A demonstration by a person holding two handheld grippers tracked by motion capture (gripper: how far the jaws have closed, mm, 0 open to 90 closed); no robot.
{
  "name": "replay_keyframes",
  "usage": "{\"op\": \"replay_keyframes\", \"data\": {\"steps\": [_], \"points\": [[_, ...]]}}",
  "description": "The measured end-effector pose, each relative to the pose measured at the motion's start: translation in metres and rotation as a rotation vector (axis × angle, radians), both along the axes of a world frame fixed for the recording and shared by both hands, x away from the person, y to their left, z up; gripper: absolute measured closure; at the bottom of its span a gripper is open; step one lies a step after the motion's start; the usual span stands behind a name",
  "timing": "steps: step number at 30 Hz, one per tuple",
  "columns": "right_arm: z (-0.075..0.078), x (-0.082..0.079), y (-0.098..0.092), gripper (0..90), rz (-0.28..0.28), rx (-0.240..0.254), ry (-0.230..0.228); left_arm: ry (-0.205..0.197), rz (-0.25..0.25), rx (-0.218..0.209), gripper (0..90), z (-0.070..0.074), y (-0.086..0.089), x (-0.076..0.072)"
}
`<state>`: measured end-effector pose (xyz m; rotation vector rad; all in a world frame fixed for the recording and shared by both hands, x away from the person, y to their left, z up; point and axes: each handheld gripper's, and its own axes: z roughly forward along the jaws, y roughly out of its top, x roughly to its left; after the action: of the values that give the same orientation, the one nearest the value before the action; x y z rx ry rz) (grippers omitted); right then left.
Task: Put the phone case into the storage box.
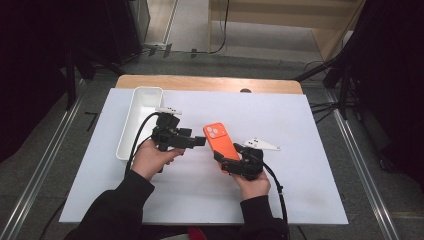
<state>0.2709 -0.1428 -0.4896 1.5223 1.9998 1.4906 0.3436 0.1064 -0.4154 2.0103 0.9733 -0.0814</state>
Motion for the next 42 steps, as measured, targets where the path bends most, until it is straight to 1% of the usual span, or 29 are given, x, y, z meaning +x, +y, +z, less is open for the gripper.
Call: {"op": "replay_keyframes", "data": {"steps": [1,3,9,12,14,15,21,23,27,30,33,35,38,40,42], "points": [[0.000,-0.001,0.001,14.7,-0.003,-0.003,-0.008,-0.006,-0.002,0.010,24.6,0.000,-0.001,0.000],[0.000,-0.002,0.003,14.7,-0.008,-0.004,-0.015,-0.009,0.003,0.014,24.6,0.000,-0.003,0.001],[-0.004,-0.005,0.008,14.7,-0.016,0.014,-0.025,0.010,0.014,0.010,24.6,-0.002,-0.007,0.006],[-0.006,-0.005,0.009,14.7,-0.019,0.022,-0.028,0.010,0.023,0.010,24.6,-0.003,-0.009,0.009],[-0.007,-0.006,0.009,14.7,-0.023,0.028,-0.027,-0.001,0.032,0.015,24.6,-0.004,-0.009,0.011],[-0.008,-0.006,0.009,14.7,-0.024,0.035,-0.025,-0.002,0.038,0.013,24.6,-0.004,-0.010,0.012],[-0.014,-0.005,0.011,14.6,-0.034,0.091,-0.030,0.024,0.061,-0.015,24.6,-0.008,-0.013,0.019],[-0.016,-0.004,0.014,14.7,-0.039,0.104,-0.035,0.022,0.070,-0.020,24.6,-0.010,-0.014,0.022],[-0.018,-0.001,0.019,14.6,-0.038,0.123,-0.044,0.019,0.096,-0.006,27.2,-0.012,-0.015,0.025],[-0.019,-0.001,0.020,14.6,-0.047,0.122,-0.043,0.024,0.114,-0.007,27.2,-0.012,-0.017,0.027],[-0.019,0.000,0.020,14.6,-0.058,0.123,-0.047,0.021,0.126,0.007,27.3,-0.010,-0.019,0.029],[-0.019,0.000,0.020,14.6,-0.064,0.132,-0.046,0.018,0.132,0.006,30.9,-0.009,-0.020,0.030],[-0.020,0.001,0.020,14.6,-0.065,0.140,-0.046,0.023,0.141,0.011,33.2,-0.007,-0.024,0.031],[-0.021,0.001,0.021,14.6,-0.069,0.142,-0.049,0.036,0.152,0.011,33.5,-0.007,-0.026,0.033],[-0.020,0.001,0.021,14.6,-0.073,0.145,-0.052,0.049,0.162,0.002,37.4,-0.007,-0.026,0.035]]}}
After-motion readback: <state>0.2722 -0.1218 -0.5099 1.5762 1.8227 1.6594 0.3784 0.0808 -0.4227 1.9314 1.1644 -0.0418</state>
